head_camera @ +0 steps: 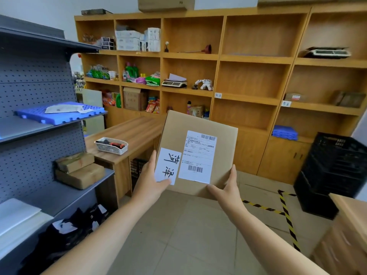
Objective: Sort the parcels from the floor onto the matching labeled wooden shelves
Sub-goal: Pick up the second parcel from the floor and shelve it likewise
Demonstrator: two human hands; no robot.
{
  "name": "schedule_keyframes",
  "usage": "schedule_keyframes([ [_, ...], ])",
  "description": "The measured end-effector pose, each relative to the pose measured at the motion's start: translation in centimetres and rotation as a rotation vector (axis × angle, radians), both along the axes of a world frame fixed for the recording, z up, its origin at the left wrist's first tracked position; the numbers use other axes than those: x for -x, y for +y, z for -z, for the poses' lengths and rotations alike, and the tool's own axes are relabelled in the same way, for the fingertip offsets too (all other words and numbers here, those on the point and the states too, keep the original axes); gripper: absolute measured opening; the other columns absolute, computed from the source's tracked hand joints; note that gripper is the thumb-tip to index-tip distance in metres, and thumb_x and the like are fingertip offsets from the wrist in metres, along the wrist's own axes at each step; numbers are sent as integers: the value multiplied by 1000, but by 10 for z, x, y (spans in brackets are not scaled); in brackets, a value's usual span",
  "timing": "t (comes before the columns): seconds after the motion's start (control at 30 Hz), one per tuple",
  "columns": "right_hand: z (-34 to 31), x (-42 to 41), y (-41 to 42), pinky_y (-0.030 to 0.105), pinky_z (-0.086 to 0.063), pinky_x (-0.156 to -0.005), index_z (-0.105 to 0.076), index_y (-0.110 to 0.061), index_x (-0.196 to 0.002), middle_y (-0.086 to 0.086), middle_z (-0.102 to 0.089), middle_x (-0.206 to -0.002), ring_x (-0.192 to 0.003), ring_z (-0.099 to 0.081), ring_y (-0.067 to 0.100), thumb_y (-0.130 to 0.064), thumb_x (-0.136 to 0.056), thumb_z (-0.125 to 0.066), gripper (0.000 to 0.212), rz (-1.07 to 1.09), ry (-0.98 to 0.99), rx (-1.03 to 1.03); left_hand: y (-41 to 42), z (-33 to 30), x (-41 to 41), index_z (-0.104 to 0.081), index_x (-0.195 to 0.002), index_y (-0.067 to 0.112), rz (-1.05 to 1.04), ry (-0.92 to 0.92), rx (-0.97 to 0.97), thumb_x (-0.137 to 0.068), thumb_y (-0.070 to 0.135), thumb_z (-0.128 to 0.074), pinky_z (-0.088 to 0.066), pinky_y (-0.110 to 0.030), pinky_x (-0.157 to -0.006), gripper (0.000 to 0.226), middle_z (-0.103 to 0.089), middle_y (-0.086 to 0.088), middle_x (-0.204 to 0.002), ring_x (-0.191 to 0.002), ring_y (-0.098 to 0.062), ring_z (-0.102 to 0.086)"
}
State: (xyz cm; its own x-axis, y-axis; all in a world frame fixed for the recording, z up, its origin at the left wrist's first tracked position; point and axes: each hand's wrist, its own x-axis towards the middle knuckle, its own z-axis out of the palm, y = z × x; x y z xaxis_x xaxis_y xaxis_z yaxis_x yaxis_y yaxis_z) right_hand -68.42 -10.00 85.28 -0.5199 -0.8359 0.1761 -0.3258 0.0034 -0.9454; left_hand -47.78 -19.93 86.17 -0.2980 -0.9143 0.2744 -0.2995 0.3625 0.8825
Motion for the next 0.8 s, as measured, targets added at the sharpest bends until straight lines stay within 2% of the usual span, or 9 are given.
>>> schedule_keyframes([
  [0.07, 0, 10, -18, 46, -38, -108, 2, -40, -146, -7, -27, -151, -134, -34, 16, -24, -70, -72, 107, 28, 8, -8, -24, 3, 13, -3, -147, 35, 35, -7, 12, -74, 13, -71, -36, -29, -93, 102, -32, 0, -144, -123, -14, -42],
  [0.2, -3, 27, -62, 45, -37, -109, 6, -36, -146, -9, -19, -154, -138, -28, 15, -24, -71, -72, 109, 123, 36, -28, -77, 3, 35, -2, -147, 32, 96, -36, 69, -74, 12, -74, -33, -25, -93, 104, -20, 6, -151, -125, -9, -36],
  [0.3, -6, 37, -103, 49, -43, -104, 5, -44, -143, -15, -17, -153, -139, -27, 16, -31, -65, -73, 112, 167, 34, -24, -125, 0, 49, 0, -147, 33, 150, -42, 102, -74, 12, -74, -34, -28, -97, 106, -16, 8, -153, -132, -13, -33],
  [0.37, -8, 42, -131, 48, -42, -104, 5, -45, -143, -15, -16, -153, -139, -25, 15, -30, -66, -74, 111, 200, 37, -22, -157, -4, 59, 2, -147, 32, 187, -51, 117, -75, 12, -73, -35, -27, -94, 105, -15, 8, -153, -128, -9, -34],
  [0.47, -10, 49, -168, 45, -43, -104, 7, -42, -144, -13, -17, -153, -137, -28, 15, -26, -70, -73, 110, 253, 45, -28, -202, -5, 72, 1, -148, 29, 227, -53, 118, -75, 12, -72, -33, -24, -92, 105, -19, 7, -153, -124, -5, -35],
  [0.6, -5, 66, -206, 45, -39, -108, 10, -39, -145, -11, -16, -154, -139, -25, 15, -26, -72, -72, 110, 333, 71, -50, -255, 2, 100, -1, -148, 27, 244, -78, 137, -73, 14, -74, -31, -27, -96, 105, -25, 3, -151, -133, -17, -31],
  [0.7, -1, 84, -225, 41, -36, -109, 11, -37, -146, -10, -16, -154, -139, -25, 14, -25, -74, -72, 110, 384, 91, -82, -281, 8, 127, 1, -147, 29, 251, -122, 142, -71, 17, -75, -38, -32, -94, 108, -33, 2, -147, -128, -20, -36],
  [0.8, 3, 110, -241, 44, -35, -110, 11, -37, -146, -9, -17, -155, -138, -25, 15, -25, -74, -72, 110, 423, 78, -101, -304, 15, 158, 3, -147, 32, 302, -115, 118, -72, 16, -75, -41, -36, -95, 109, -34, 3, -146, -127, -19, -39],
])
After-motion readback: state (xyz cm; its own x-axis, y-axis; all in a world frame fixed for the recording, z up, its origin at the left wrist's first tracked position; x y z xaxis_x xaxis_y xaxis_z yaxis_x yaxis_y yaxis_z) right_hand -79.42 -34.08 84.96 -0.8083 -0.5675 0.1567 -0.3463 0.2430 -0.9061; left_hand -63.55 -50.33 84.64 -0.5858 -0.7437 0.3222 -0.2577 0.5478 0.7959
